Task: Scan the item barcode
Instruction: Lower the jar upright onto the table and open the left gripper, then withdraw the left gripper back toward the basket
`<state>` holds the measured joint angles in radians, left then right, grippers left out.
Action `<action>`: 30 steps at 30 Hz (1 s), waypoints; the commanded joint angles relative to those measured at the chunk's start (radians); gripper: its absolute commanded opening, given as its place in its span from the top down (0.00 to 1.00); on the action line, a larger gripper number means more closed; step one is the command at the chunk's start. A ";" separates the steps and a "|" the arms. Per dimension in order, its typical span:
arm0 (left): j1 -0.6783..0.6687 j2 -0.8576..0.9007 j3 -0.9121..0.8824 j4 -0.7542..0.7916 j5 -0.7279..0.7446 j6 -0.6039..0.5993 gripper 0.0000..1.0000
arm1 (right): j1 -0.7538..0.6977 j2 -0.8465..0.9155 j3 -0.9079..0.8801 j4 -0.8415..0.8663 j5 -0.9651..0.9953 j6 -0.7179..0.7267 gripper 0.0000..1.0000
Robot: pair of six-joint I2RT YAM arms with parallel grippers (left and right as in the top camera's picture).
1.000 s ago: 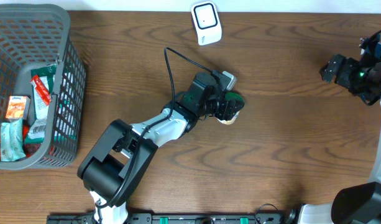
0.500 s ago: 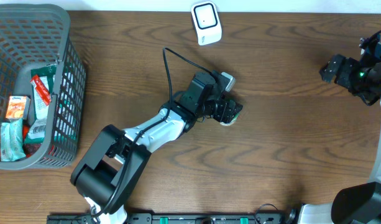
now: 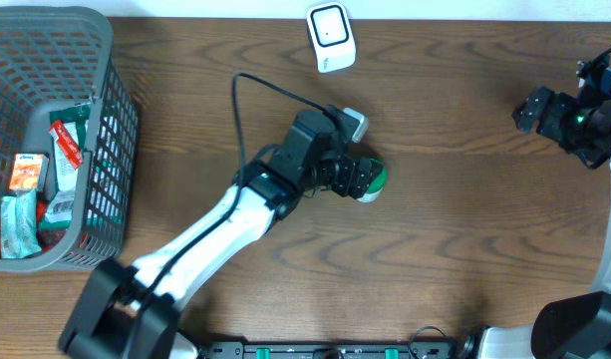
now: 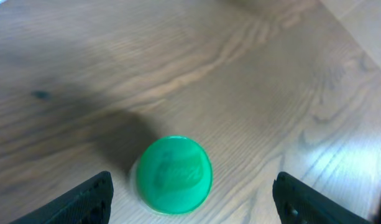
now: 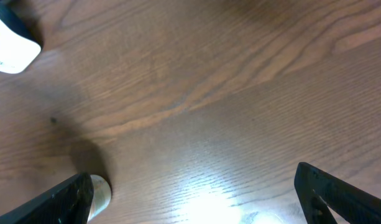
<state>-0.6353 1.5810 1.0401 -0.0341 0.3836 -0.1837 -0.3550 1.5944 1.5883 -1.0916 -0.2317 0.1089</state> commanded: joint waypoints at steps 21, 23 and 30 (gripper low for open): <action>0.240 -0.193 0.359 -0.818 -0.266 -0.065 0.18 | -0.003 0.002 0.013 -0.001 -0.002 -0.013 0.01; 0.267 -0.193 0.361 -0.826 -0.266 -0.065 0.18 | -0.003 0.002 0.013 -0.001 -0.002 -0.013 0.01; 0.338 -0.192 0.361 -0.844 -0.265 -0.065 0.06 | -0.003 0.002 0.013 -0.040 -0.198 -0.036 0.01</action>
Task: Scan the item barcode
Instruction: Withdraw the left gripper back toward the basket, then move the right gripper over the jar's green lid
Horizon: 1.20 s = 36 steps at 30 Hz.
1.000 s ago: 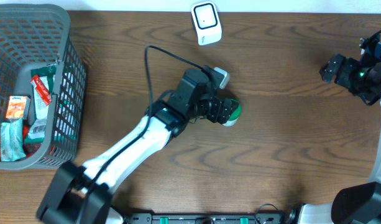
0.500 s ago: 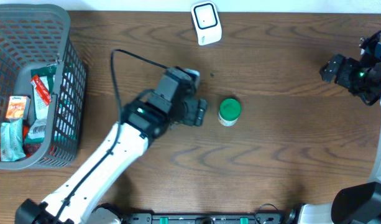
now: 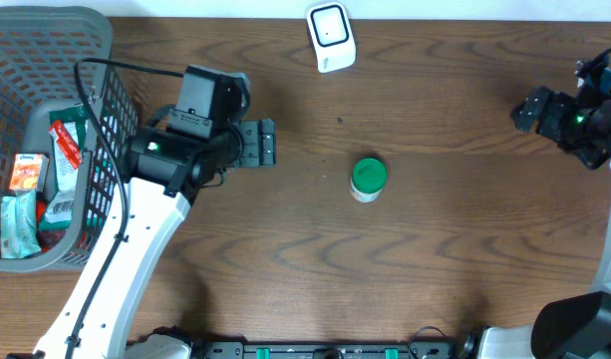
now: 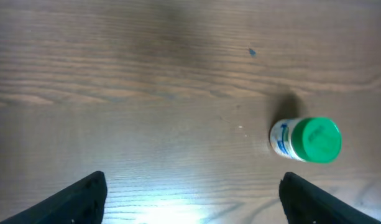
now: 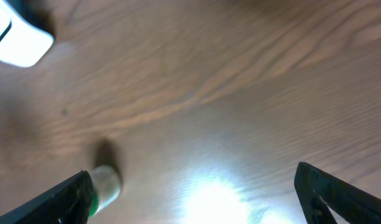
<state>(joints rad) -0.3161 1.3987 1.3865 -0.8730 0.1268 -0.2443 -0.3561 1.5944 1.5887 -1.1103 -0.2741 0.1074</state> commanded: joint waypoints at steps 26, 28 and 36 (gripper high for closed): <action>0.018 -0.009 0.013 -0.006 -0.008 -0.005 0.04 | 0.806 0.156 0.013 -0.048 0.351 0.257 0.01; 0.018 -0.009 0.013 -0.006 -0.008 -0.005 0.04 | 0.814 0.198 0.013 -0.049 0.343 0.263 0.01; 0.018 -0.009 0.013 -0.006 -0.008 -0.005 0.04 | 0.813 0.343 0.013 -0.045 0.317 0.262 0.01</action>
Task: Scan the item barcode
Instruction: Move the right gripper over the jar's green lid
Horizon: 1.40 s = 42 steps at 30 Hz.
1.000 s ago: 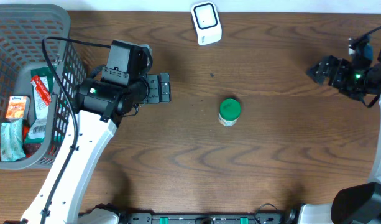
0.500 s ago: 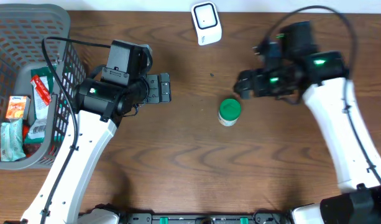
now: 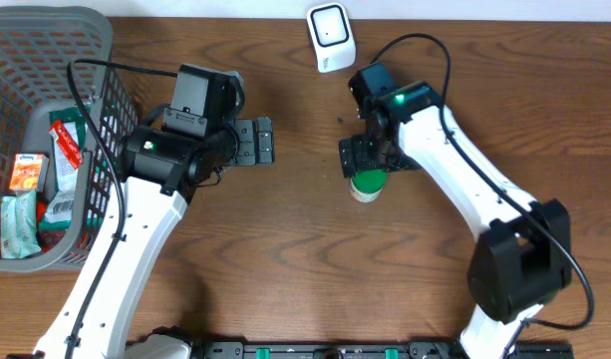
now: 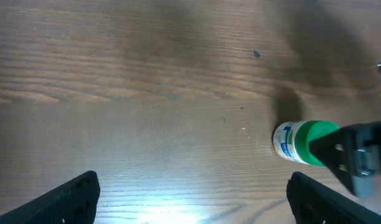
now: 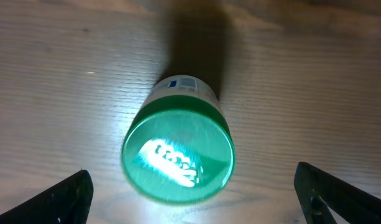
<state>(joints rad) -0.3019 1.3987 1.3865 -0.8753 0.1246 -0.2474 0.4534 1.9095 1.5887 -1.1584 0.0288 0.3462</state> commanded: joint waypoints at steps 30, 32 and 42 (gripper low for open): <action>0.004 -0.009 0.013 -0.003 -0.006 -0.002 0.04 | 0.005 0.082 0.012 -0.009 0.050 -0.409 0.40; 0.004 -0.009 0.013 -0.003 -0.006 -0.002 0.04 | 0.005 0.082 0.012 -0.008 0.105 -0.460 0.36; 0.004 -0.009 0.013 -0.003 -0.006 -0.002 0.04 | 0.005 0.080 0.093 -0.051 0.111 -0.418 0.07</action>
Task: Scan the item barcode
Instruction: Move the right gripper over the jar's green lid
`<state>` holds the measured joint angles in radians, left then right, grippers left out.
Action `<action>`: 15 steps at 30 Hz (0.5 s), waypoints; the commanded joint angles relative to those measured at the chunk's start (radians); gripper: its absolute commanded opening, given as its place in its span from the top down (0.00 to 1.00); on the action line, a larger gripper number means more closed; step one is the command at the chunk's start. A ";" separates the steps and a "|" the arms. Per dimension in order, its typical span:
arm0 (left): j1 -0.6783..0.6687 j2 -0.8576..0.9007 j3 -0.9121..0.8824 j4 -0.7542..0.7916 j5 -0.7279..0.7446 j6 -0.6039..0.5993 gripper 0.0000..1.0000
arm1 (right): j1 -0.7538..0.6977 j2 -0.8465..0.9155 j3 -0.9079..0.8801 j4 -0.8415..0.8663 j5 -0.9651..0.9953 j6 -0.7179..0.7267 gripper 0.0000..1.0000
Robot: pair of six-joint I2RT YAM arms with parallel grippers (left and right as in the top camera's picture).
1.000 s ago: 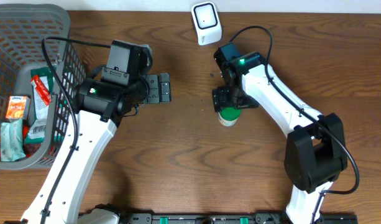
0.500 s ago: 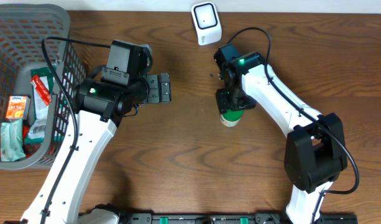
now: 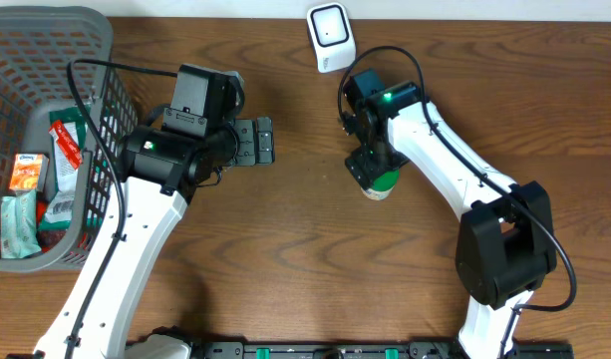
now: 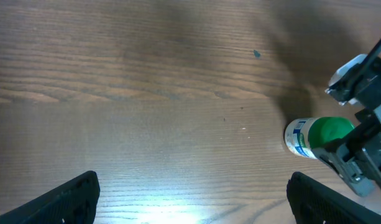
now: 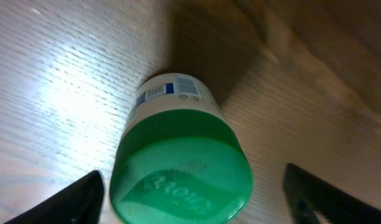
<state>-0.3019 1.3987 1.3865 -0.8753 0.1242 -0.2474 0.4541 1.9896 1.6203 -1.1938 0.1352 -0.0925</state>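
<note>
A small white bottle with a green cap point(image 5: 181, 174) stands upright in the middle of the wooden table, also visible as the bottle point(image 3: 383, 183) and the bottle point(image 4: 317, 137). Its blue and white label point(image 5: 171, 90) faces away from the wrist camera. My right gripper point(image 5: 193, 199) is open just above the cap, one finger on each side and neither touching it. The white barcode scanner point(image 3: 330, 37) lies at the table's far edge. My left gripper point(image 3: 265, 142) is open over bare wood, well left of the bottle, with nothing between its fingers point(image 4: 59, 202).
A grey wire basket point(image 3: 106, 130) holding several packaged goods stands at the left end of the table. My left arm stretches from the front edge up beside it. My right arm arcs in from the right front. A black cable loops above the right wrist.
My right gripper has come lower and closer over the bottle, whose cap now fills more of the right wrist view. The bottle stands slightly further right. The left arm has not moved.
My left gripper was open around the bottle at mid-table while the right arm stayed at the far right. Then the left arm was back near the basket and the bottle stood alone. Then my right gripper was above the bottle, and now it is closer round the cap.
</note>
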 commanded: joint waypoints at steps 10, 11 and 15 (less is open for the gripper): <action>0.004 -0.009 0.013 -0.003 -0.006 -0.002 0.04 | -0.031 0.000 0.077 -0.079 -0.067 0.566 0.01; 0.004 -0.009 0.013 -0.003 -0.006 -0.002 0.04 | -0.030 0.000 0.072 -0.078 -0.079 0.582 0.01; 0.004 -0.009 0.013 -0.003 -0.006 -0.002 0.04 | -0.030 0.000 0.065 -0.079 -0.096 0.600 0.02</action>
<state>-0.3019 1.3987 1.3865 -0.8753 0.1246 -0.2474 0.4267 1.9896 1.6966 -1.2709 0.0723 0.4000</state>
